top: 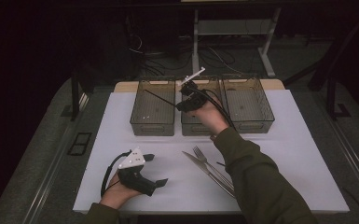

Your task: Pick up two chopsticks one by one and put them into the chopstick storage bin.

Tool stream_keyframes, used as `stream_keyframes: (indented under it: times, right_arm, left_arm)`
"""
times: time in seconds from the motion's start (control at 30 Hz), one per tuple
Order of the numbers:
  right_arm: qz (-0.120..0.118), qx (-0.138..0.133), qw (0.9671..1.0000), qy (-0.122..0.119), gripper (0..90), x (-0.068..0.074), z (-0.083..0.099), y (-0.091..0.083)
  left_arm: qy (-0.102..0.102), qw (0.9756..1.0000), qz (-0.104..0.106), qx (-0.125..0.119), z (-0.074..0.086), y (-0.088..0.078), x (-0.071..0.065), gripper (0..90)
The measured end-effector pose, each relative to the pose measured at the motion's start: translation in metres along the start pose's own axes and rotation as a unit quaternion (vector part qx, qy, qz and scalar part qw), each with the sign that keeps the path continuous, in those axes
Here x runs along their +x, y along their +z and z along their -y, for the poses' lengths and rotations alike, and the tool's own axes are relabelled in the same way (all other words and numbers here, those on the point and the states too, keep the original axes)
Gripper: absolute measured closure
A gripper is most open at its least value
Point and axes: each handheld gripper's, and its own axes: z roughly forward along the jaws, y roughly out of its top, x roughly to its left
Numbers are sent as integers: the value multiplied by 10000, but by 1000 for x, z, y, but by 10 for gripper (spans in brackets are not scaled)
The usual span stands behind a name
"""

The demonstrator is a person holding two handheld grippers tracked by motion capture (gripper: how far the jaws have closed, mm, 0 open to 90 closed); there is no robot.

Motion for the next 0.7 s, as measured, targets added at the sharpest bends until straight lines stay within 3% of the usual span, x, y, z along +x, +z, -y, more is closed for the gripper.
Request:
stream_keyframes:
  times: [0.4, 0.7]
  right_arm:
    - [136, 257, 9995, 152, 840, 3, -24, 32]
    - [201, 450, 9987, 157, 836, 12, -30, 52]
  left_arm:
    - [6, 10000, 45, -14, 0, -1, -1, 0]
    - [38, 10000, 60, -15, 0, 0, -1, 0]
